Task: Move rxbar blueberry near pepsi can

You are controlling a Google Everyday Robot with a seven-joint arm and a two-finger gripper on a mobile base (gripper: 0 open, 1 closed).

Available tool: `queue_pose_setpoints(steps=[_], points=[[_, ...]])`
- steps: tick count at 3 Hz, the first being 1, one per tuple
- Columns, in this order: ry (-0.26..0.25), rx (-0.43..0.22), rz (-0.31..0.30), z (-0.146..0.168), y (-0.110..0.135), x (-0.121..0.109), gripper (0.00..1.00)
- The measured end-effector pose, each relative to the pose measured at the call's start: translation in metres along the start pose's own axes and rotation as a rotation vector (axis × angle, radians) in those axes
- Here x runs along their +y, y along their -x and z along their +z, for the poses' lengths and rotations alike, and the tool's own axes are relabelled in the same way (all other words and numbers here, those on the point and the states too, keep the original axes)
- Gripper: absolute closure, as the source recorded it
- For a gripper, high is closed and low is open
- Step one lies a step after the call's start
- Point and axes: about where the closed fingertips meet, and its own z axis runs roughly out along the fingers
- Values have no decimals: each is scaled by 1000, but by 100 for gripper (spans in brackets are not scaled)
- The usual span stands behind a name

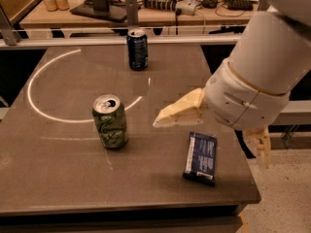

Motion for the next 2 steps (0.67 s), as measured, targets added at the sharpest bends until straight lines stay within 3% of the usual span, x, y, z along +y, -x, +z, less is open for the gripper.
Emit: queue_pose_setpoints(steps=[1,2], points=[[27,16,-116,15,-12,-11,0],[68,80,-110,39,-39,-14,0]])
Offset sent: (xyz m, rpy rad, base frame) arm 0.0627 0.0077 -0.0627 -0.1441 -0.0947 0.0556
